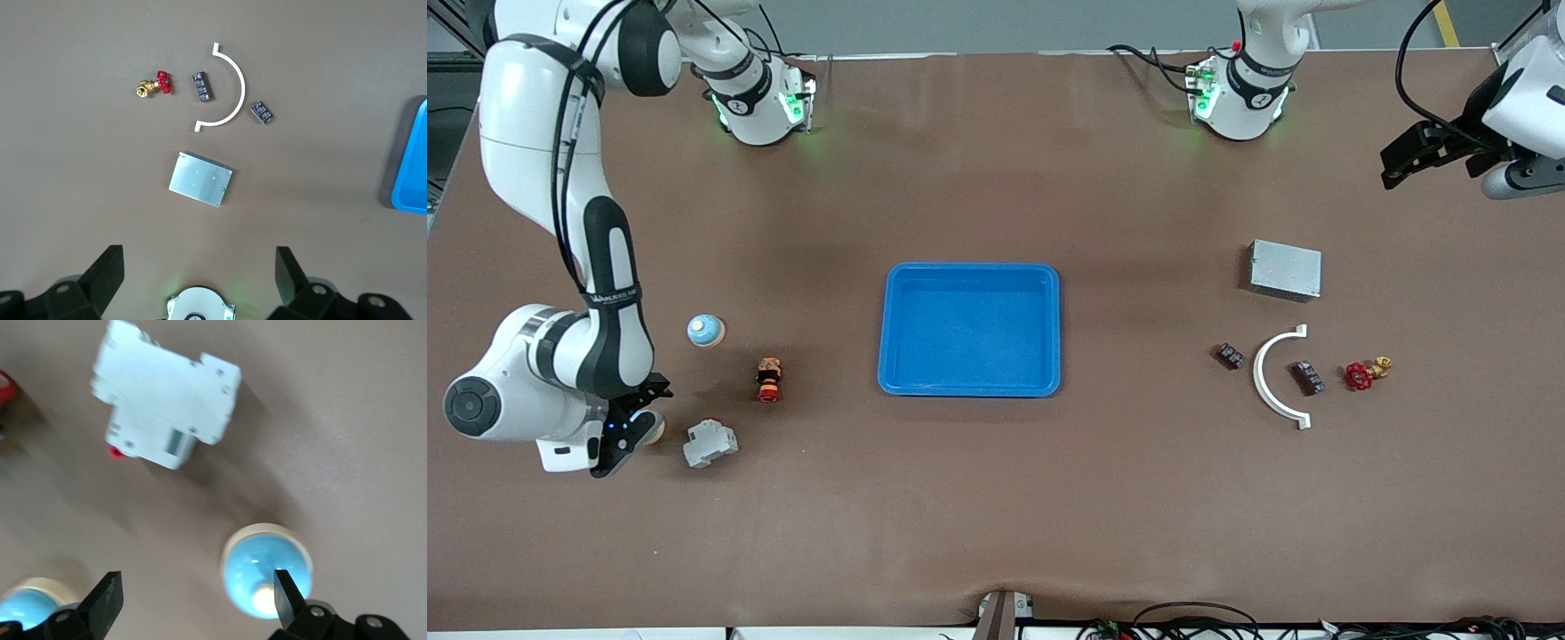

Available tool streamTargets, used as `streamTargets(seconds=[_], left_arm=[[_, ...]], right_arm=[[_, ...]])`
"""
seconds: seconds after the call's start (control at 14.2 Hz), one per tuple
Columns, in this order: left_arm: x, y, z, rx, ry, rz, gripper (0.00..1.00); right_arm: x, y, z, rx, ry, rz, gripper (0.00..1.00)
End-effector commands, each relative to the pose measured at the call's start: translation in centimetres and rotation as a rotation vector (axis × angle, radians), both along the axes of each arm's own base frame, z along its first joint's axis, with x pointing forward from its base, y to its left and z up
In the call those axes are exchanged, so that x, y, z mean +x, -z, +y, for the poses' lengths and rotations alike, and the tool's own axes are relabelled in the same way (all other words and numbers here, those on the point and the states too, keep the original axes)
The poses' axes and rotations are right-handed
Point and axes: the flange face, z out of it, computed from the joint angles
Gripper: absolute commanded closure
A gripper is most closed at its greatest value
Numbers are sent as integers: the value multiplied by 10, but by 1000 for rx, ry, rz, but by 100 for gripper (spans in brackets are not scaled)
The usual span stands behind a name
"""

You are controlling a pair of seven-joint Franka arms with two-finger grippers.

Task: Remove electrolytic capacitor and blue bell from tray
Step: 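Lower the bell beside the white breaker and open the right gripper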

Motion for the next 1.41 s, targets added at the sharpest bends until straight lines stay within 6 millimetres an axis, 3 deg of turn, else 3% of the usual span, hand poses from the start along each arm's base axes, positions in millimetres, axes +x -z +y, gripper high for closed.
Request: streamTargets(seconds=[0.0,0.42,0.71,0.99,1.34], left_arm=[[-6,-6,0,-20,-7,2,0],[-6,-7,0,-20,-7,-1,0],[-7,-7,0,-20,-7,-3,0],[-7,-8,0,-20,-7,-3,0],[-7,-9,0,-20,-7,-4,0]], right_arm=[[-5,-25,18,-4,113,16,0],[-36,-56,61,-31,523,93,0],[-36,-81,49,-45,577,53,0],[-37,-146,48,-32,586,-43,0],[-69,-201,73,-9,621,-88,0]])
